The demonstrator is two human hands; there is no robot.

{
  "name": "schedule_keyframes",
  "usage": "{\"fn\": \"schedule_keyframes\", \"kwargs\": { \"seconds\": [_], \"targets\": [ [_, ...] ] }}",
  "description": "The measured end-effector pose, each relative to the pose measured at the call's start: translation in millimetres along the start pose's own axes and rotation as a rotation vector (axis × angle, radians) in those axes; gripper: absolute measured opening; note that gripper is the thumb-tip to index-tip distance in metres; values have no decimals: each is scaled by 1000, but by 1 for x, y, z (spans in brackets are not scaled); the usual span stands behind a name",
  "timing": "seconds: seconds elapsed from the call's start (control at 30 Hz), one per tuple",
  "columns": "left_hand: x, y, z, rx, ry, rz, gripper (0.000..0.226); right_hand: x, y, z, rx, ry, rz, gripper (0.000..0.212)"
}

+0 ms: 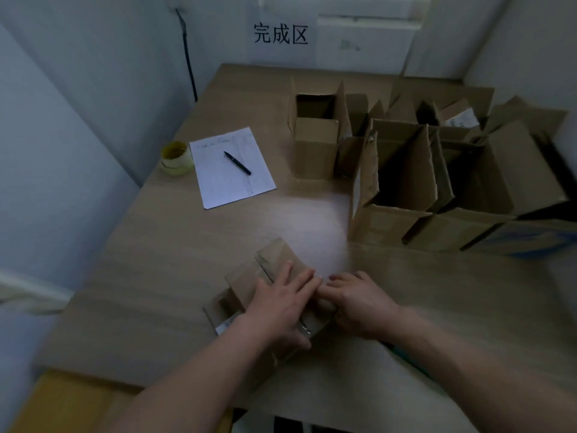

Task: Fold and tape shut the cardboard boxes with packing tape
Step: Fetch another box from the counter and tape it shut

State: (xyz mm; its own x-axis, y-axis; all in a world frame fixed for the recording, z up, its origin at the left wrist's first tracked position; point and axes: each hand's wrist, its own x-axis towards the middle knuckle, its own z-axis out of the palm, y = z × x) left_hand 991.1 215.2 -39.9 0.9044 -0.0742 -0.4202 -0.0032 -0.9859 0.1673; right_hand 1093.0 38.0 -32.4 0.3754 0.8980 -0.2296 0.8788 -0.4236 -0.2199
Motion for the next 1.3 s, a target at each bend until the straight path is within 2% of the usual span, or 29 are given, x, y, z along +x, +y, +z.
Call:
{"fn": "schedule_keyframes", "kwargs": {
  "seconds": [0.07,0.13,0.17,0.23,0.3,0.47,0.6,0.73,0.8,0.93,1.17,1.23,1.3],
  "targets": [
    [5,1,-4,7,-51,-20,125,-22,-4,8,141,213,110,55],
    [8,3,-9,27,-77,-24,124,-51,0,21,287,480,280,48],
    [10,6,-11,39,-85,-29,122,-65,4,27,325,545,368,46],
    [14,14,-13,60,-81,-54,114,-85,15,35,374,490,499,49],
    [18,28,-14,68,-63,-98,98,-89,29,39,391,322,531,59],
    [33,48,-14,100,-115,-162,76,-69,55,25,432,176,358,70],
    [41,41,-13,160,-131,-70,86,-47,60,13,419,-34,294,60],
    [50,37,-9,71,-77,-17,102,-34,64,0,474,-118,324,29],
    [56,37,-12,-58,-40,-27,99,-31,69,-7,478,-111,365,24],
    [71,37,-24,-224,-30,-50,78,-27,73,-18,368,-41,379,22],
    [80,39,-31,-443,-95,-68,90,-33,65,-16,328,23,288,28],
    [75,39,-25,-445,-96,-70,85,-34,63,-12,296,33,275,28],
    [68,38,-17,-361,-15,-62,75,-32,62,-8,277,37,278,29]
  ]
}}
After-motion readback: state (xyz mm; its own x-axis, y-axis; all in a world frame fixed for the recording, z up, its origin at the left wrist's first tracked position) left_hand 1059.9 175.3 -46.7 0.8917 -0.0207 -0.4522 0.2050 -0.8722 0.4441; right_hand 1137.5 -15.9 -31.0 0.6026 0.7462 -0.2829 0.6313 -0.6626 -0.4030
